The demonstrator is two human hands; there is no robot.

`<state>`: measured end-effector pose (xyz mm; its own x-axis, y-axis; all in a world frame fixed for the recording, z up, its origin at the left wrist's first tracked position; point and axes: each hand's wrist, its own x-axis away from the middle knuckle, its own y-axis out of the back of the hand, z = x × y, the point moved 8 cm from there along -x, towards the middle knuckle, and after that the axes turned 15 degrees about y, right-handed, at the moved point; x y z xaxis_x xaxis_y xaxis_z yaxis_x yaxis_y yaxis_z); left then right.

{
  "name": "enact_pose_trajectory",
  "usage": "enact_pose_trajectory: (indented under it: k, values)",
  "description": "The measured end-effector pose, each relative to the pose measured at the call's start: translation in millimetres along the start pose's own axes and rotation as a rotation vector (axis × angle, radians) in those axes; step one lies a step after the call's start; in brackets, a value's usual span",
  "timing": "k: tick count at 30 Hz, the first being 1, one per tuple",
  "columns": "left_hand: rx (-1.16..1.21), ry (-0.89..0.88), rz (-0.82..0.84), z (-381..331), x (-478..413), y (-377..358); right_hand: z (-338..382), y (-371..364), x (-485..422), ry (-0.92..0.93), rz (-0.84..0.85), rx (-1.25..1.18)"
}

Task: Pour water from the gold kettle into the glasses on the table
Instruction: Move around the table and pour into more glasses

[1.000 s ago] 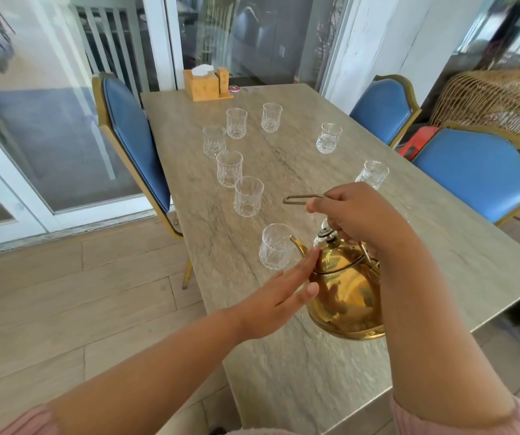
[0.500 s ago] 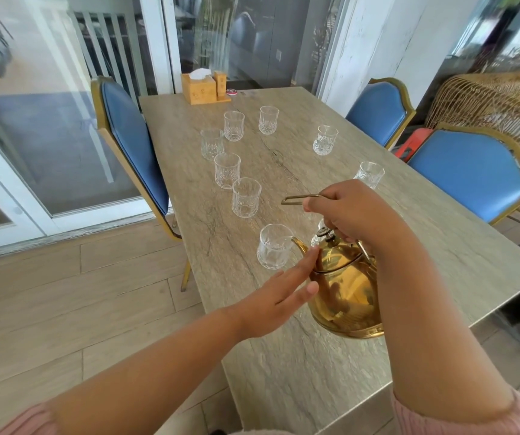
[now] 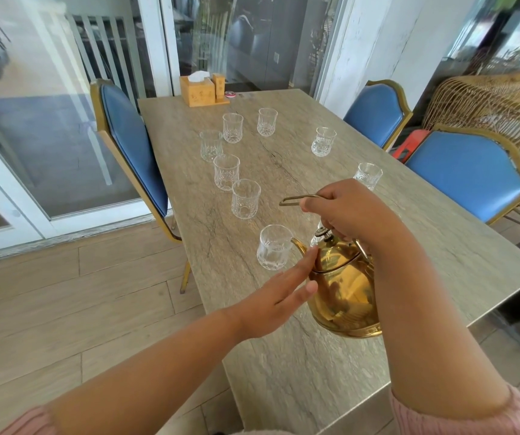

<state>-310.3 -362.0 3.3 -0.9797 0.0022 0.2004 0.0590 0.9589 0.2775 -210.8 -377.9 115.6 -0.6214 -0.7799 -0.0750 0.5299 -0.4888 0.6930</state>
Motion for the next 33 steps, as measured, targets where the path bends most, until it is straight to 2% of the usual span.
enact_pose_trajectory:
  k: [25, 33]
  values:
    - [-0.011, -0.021, 0.024, 2.2, -1.2, 3.2, 0.1, -1.6, -2.2, -0.002, -0.027, 0.016]
    - [-0.013, -0.03, 0.044, 2.7, 0.4, 5.9, -5.2, 1.5, 6.2, -0.013, -0.112, -0.03]
